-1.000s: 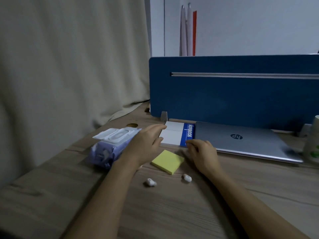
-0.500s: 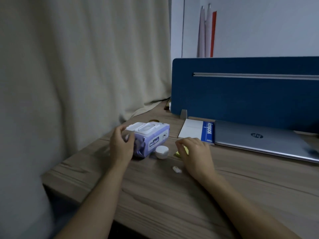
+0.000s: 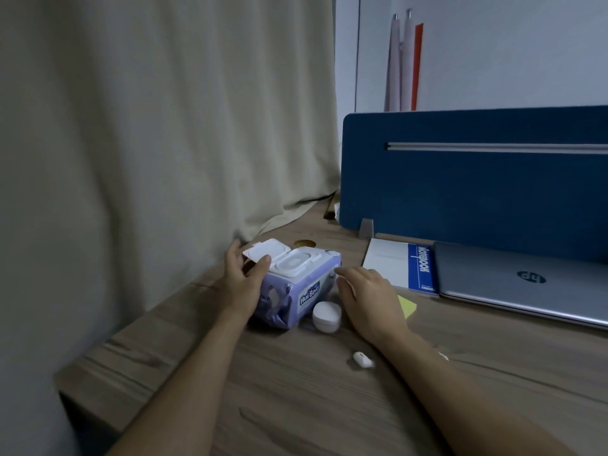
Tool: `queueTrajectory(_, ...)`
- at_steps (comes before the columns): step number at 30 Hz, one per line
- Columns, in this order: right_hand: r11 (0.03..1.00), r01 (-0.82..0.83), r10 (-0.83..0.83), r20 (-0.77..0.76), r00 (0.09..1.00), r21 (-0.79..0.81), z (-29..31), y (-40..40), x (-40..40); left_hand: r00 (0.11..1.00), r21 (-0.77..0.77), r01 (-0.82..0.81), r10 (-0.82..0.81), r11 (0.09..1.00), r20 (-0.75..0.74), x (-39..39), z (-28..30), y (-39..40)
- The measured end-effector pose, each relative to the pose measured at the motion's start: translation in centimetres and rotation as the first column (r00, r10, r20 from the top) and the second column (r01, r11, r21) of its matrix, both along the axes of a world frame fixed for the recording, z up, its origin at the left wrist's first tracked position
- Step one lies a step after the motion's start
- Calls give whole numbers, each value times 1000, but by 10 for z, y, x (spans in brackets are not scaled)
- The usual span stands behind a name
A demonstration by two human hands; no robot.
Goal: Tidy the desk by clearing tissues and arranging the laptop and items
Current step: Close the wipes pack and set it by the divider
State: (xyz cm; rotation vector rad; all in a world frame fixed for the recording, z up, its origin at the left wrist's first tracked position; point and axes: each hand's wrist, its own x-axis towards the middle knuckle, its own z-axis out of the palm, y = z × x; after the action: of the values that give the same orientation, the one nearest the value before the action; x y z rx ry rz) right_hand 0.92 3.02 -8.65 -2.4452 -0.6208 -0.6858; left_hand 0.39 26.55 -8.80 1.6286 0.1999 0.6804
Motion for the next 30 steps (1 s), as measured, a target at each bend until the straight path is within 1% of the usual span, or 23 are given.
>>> queueTrajectory(1, 1000, -13, 13, -2, 1000, -3, -1, 0, 2, 998, -3, 12, -12, 1000, 56, 1, 0, -2)
queueTrajectory(2, 1000, -25, 25, -4, 1000, -2, -1, 0, 3, 995, 25, 27, -30, 999, 99, 0, 1, -4)
queueTrajectory(3, 999, -34, 34, -7, 999, 4, -1, 0, 4, 990, 80, 46, -56, 996, 128, -1, 3, -5)
queueTrajectory(5, 999, -43, 43, -14, 999, 26, -2, -2, 4, 983, 244, 89, -124, 966, 133, -7, 6, -9)
queueTrajectory(7, 998, -43, 44, -19, 999, 41, -2, -2, 3, 980, 415, 104, -164, 904, 112, -14, 14, -13)
queueTrajectory(9, 998, -46, 47, -23, 999, 34, -1, -2, 3, 977, 546, 92, -183, 833, 114, -20, 20, -17)
queueTrajectory(12, 998, -55, 56, -26, 998, 26, -2, -3, 3, 975, 729, 60, -195, 682, 103, -26, 27, -25)
queueTrajectory(18, 998, -56, 57, -29, 998, 20, -2, -3, 3, 991, 838, 110, -118, 534, -55, -28, 32, -31)
queueTrajectory(22, 999, -46, 46, -33, 998, 12, -2, -3, 4, 993, 847, 117, -63, 518, -99, -28, 31, -35)
queueTrajectory(25, 999, -38, 38, -31, 999, 7, -2, -4, 3, 992, 844, 121, -33, 522, -122, -27, 31, -38)
queueTrajectory(27, 1000, -25, 25, -33, 999, -7, -1, -4, 2, 992, 844, 120, -32, 523, -122, -28, 29, -39)
queueTrajectory(30, 999, -4, 3, -26, 1000, -32, -1, -7, -2, 996, 867, 80, -6, 492, -89, -34, 24, -39)
